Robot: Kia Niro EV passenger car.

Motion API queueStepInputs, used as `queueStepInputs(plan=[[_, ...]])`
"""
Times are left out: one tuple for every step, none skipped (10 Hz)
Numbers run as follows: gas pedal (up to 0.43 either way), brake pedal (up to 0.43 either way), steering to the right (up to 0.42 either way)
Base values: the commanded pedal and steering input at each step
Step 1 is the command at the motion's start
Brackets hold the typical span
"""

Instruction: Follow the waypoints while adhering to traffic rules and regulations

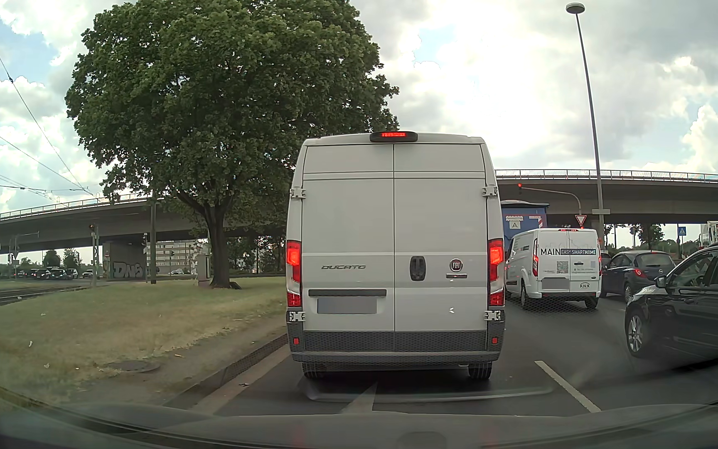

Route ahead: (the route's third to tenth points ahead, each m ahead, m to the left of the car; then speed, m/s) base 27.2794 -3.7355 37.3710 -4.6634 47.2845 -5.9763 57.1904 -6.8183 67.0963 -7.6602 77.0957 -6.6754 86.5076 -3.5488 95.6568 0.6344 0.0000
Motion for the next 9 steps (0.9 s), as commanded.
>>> queueStepInputs(plan=[[0.0, 0.317, 0.002], [0.0, 0.323, 0.002], [0.0, 0.317, 0.002], [0.0, 0.317, 0.002], [0.0, 0.323, 0.003], [0.0, 0.317, 0.002], [0.0, 0.317, 0.002], [0.0, 0.323, 0.002], [0.0, 0.317, 0.002]])
